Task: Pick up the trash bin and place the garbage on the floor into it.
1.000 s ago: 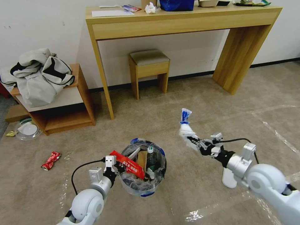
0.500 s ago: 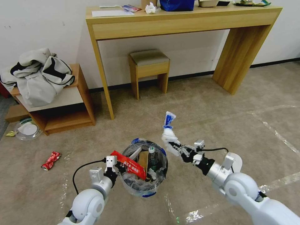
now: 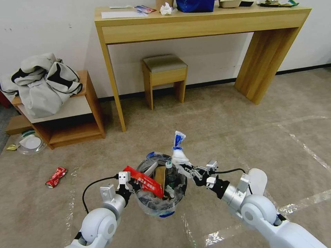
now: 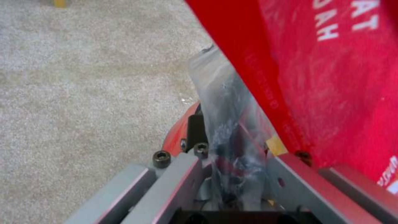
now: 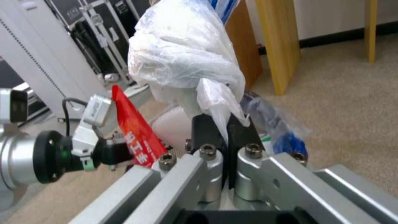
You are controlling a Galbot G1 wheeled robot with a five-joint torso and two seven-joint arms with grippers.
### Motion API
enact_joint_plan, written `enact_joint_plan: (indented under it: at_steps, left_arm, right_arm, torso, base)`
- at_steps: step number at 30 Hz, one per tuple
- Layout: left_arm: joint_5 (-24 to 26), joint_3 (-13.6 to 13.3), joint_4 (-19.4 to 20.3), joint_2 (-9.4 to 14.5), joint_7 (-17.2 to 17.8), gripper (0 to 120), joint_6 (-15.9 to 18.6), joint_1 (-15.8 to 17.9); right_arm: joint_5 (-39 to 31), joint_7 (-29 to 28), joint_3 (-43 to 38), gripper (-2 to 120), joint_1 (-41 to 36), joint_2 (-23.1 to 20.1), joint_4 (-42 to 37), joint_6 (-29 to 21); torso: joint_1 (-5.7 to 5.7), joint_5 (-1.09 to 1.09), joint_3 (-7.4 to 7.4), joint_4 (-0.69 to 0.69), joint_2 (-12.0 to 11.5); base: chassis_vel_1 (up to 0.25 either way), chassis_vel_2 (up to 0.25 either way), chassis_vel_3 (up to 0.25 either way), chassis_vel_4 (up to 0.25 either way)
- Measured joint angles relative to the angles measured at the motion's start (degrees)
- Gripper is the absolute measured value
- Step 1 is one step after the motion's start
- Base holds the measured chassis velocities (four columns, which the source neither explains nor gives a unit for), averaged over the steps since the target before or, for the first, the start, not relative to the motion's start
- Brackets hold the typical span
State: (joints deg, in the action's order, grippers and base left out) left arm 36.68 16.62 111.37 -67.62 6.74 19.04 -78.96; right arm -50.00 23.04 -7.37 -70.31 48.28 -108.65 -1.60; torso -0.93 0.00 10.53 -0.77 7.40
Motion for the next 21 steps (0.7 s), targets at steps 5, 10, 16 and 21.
enact_joint_plan:
  at_steps: [5, 10, 16, 21]
  left_arm:
    - [0.26, -0.04, 0.12, 0.02, 0.03, 1, 0.09, -0.14]
    - [0.35, -0.4, 0.03, -0.22, 0.05, 1, 0.12, -0.12]
    - [0.52, -0.69, 0.04, -0.48, 0.19, 1, 0.24, 0.1]
    - [1.26, -0.74, 0.57, -0.48, 0.5, 1, 0.49, 0.01]
  right_arm:
    - [1.4, 0.44, 0.49, 0, 0.6, 0.38, 0.7, -0.01]
    - [1.97, 0.5, 1.05, 0, 1.07, 0.31, 0.91, -0.14]
    - [3.03, 0.54, 1.8, 0, 1.15, 0.41, 1.47, -0.14]
    - [4.17, 0.45, 2.42, 0, 1.11, 1.04, 2.35, -0.1]
  torso:
    - [0.0, 0.01, 0.0, 0.0, 0.0]
    - [0.0, 0.0, 0.0, 0.0, 0.0]
    - [0.0, 0.0, 0.0, -0.01, 0.0]
    - [0.0, 0.0, 0.0, 0.0, 0.0]
  base:
    - [0.0, 0.0, 0.0, 0.0]
    - [0.0, 0.0, 0.0, 0.0]
    - [0.0, 0.0, 0.0, 0.0]
    - [0.0, 0.0, 0.0, 0.0]
